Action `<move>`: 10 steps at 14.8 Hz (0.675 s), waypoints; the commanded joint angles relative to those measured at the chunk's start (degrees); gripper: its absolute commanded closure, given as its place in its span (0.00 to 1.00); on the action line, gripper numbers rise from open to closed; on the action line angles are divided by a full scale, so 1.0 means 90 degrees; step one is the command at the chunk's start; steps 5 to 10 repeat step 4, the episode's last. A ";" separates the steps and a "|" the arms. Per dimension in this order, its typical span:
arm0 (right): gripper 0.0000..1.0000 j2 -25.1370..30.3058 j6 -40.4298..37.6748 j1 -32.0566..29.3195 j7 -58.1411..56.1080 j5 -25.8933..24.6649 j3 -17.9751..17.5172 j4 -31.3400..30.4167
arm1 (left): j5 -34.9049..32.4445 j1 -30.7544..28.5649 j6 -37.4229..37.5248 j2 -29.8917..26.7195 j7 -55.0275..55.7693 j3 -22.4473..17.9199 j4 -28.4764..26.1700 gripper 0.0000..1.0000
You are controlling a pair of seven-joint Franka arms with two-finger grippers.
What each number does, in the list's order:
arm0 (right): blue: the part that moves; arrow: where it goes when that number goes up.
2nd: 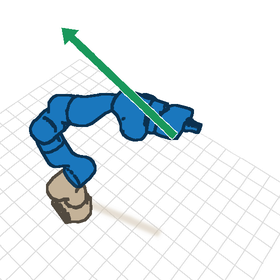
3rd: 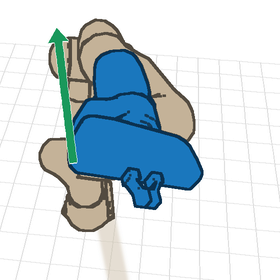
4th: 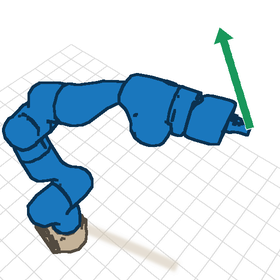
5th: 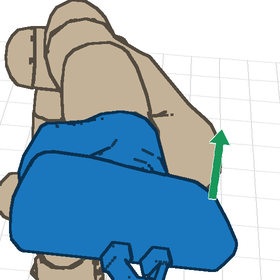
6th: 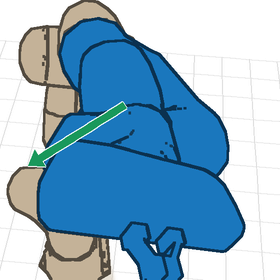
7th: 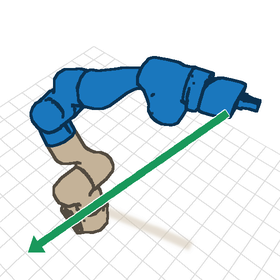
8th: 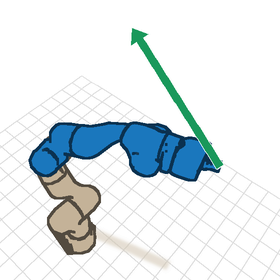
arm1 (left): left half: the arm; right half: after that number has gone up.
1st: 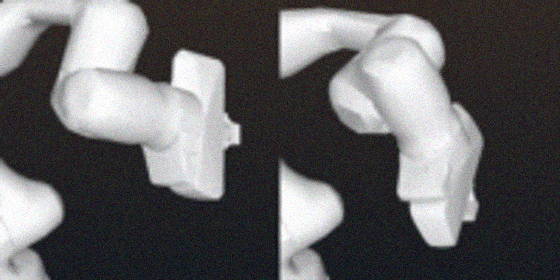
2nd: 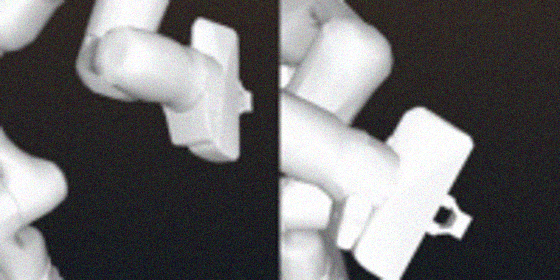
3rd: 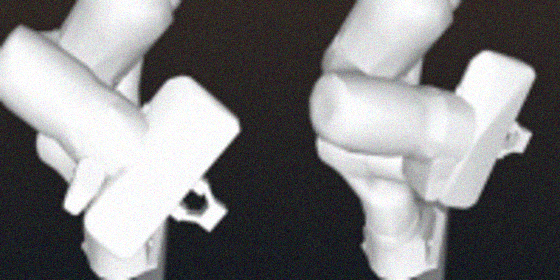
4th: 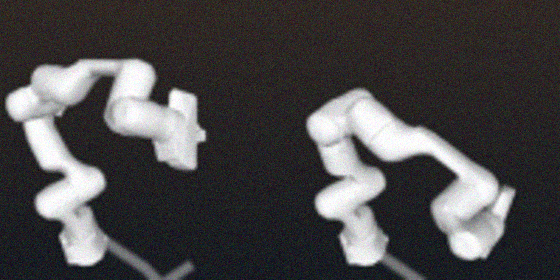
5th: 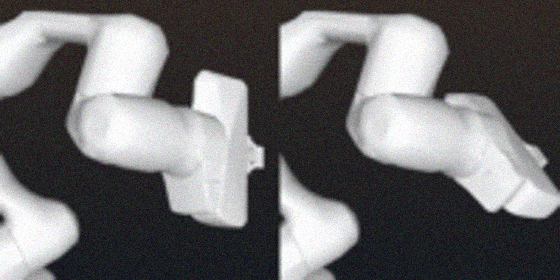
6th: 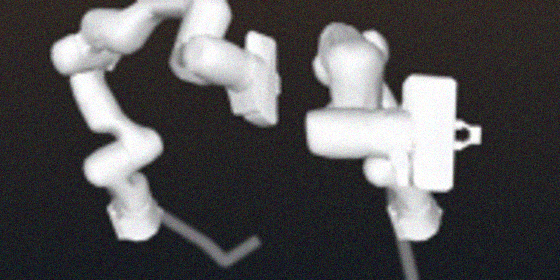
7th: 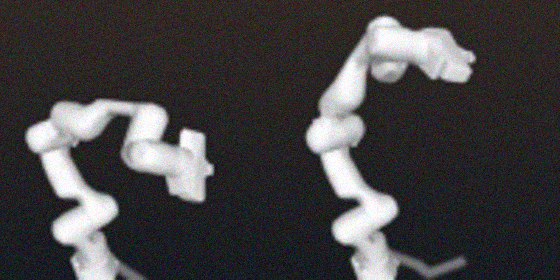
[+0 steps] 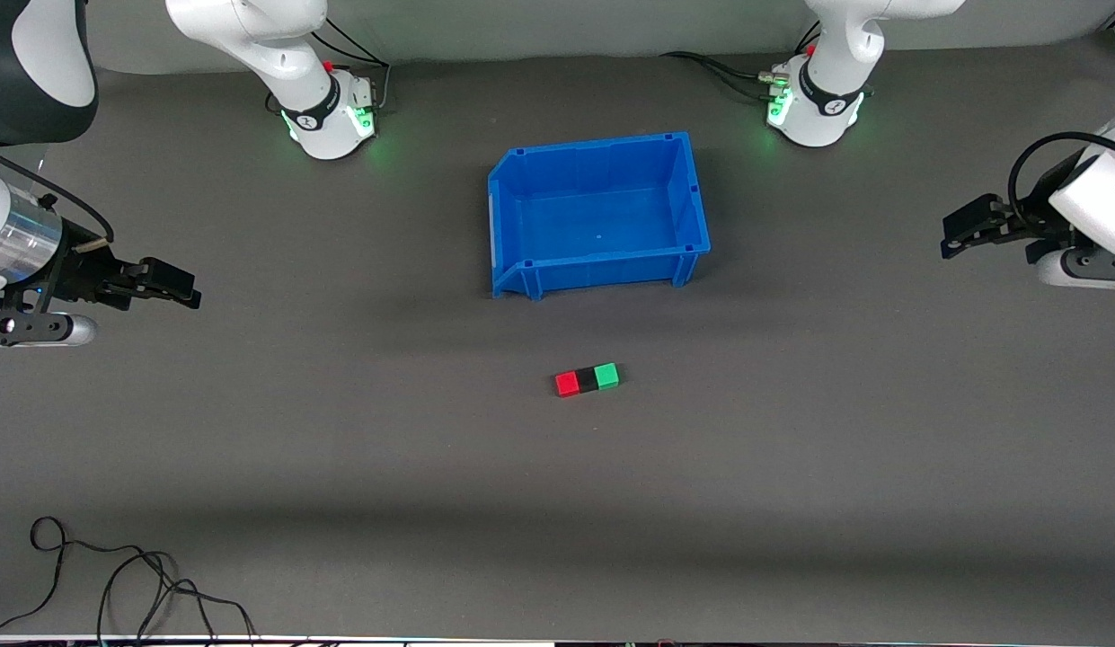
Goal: Attach green and red cubes to black cube
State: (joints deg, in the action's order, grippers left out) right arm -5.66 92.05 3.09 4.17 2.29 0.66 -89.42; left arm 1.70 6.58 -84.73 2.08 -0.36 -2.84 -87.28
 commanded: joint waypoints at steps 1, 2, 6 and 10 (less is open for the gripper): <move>0.00 0.0102 0.0017 -0.0011 -0.0122 -0.0137 -0.0015 -0.0036 | -0.0120 0.0001 0.0088 -0.0143 -0.0214 -0.0055 -0.0136 0.00; 0.00 0.0092 0.0065 -0.0001 -0.0112 -0.0137 -0.0015 -0.0036 | -0.0120 -0.0018 0.0069 -0.0143 -0.0223 -0.0055 -0.0136 0.00; 0.00 0.0063 0.0095 0.0008 -0.0112 -0.0156 -0.0025 -0.0045 | -0.0130 -0.0077 -0.0086 -0.0105 -0.0223 -0.0055 -0.0146 0.00; 0.00 0.0063 0.0095 0.0008 -0.0112 -0.0156 -0.0025 -0.0045 | -0.0130 -0.0077 -0.0086 -0.0105 -0.0223 -0.0055 -0.0146 0.00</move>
